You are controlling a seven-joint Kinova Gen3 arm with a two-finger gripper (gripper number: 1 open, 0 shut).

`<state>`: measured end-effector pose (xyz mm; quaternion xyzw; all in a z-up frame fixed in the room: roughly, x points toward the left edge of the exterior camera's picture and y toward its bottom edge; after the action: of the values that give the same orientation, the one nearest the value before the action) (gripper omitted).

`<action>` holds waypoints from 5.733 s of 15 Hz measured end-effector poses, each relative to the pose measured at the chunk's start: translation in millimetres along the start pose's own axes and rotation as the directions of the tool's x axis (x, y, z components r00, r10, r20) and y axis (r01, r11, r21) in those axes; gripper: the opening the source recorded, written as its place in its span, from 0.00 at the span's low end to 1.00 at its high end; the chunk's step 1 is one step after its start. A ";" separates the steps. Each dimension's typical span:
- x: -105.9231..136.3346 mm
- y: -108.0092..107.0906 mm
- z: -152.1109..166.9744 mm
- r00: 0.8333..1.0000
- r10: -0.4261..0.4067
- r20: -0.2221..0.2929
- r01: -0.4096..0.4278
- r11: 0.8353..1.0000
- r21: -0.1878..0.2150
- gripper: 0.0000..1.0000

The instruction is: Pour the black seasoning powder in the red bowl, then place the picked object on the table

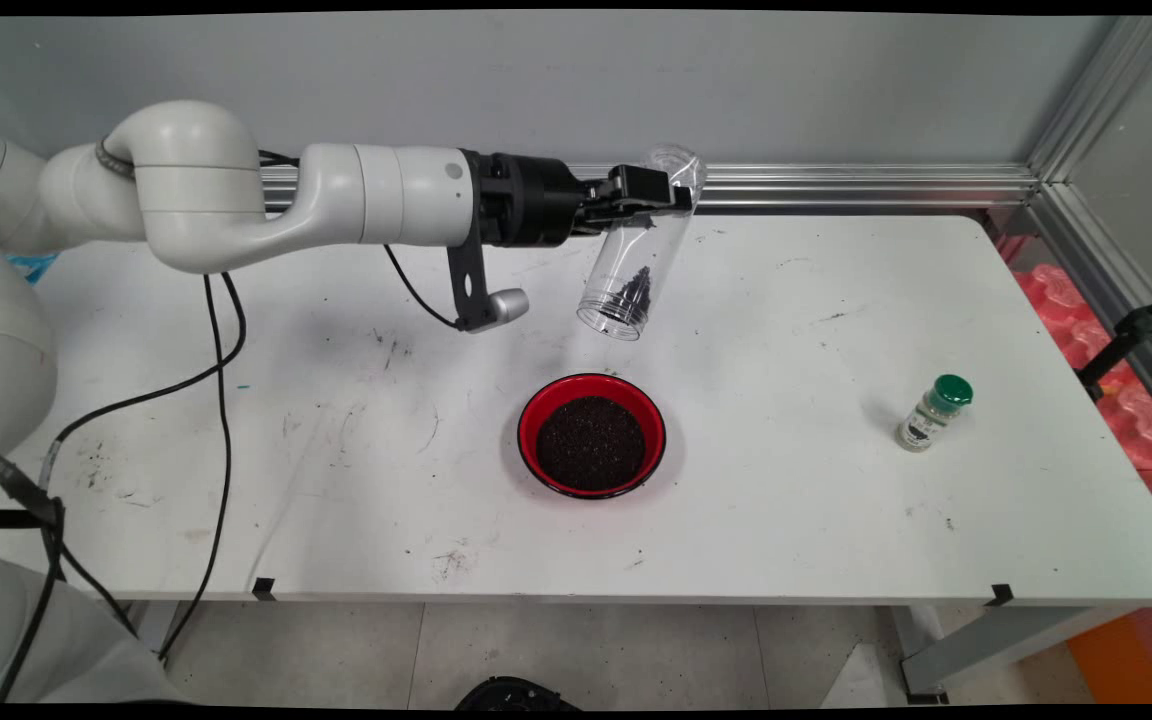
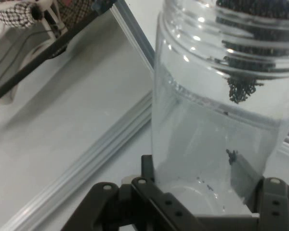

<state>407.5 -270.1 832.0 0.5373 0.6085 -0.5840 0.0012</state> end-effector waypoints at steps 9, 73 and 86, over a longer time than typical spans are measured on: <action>-13.5 6.0 2.9 0.981 -0.194 -0.025 0.192 0.978 -0.077 0.00; -32.5 50.5 183.9 -0.354 -0.914 0.199 0.840 -0.405 -0.361 0.00; -6.8 63.1 225.6 -0.426 -0.873 0.239 0.794 -0.487 -0.365 0.00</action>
<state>310.4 -451.6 719.8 -0.1861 0.8703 -0.1160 -0.4410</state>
